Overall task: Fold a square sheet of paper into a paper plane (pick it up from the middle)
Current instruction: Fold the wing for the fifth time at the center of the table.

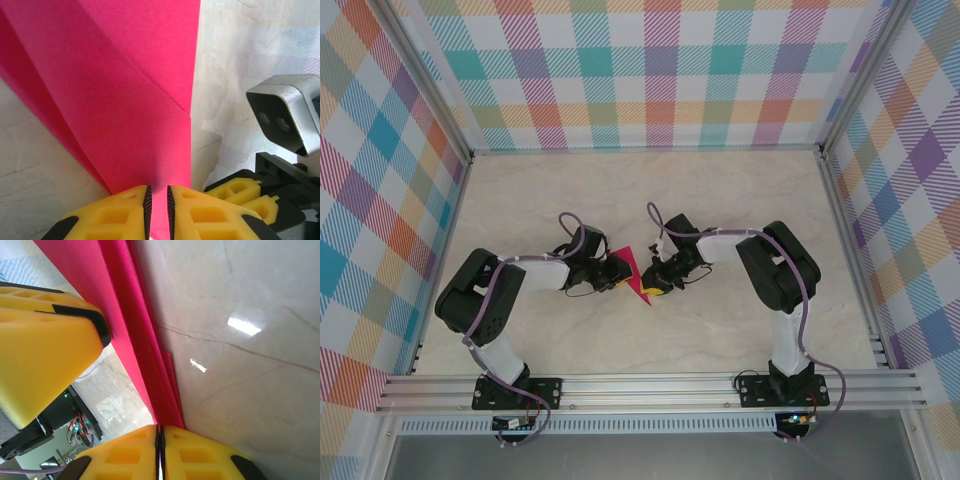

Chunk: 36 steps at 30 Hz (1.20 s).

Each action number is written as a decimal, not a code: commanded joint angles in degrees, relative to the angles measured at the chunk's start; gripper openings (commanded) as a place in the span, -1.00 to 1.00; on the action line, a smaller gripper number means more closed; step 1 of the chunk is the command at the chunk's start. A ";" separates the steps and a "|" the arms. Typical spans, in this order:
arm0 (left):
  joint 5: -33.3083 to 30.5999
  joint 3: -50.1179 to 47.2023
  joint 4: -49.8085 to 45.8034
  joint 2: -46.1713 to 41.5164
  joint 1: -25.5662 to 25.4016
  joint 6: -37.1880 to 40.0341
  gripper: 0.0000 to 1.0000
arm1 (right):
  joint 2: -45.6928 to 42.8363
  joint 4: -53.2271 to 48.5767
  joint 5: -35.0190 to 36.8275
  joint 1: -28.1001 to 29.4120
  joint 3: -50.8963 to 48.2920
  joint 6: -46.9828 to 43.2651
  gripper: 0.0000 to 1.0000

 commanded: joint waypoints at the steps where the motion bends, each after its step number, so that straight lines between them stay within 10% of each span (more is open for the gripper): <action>1: -2.38 1.05 -3.44 1.04 -0.73 0.58 -0.63 | 3.48 -1.89 5.02 0.13 -0.01 -1.28 -0.77; 24: -2.88 3.12 -6.04 3.21 -0.73 0.73 -0.63 | -10.83 -7.43 11.34 0.21 1.13 -5.13 -0.66; 36: -3.05 3.29 -6.34 3.23 -0.78 0.56 -0.66 | -4.73 -6.66 8.78 4.74 4.22 -4.13 -0.75</action>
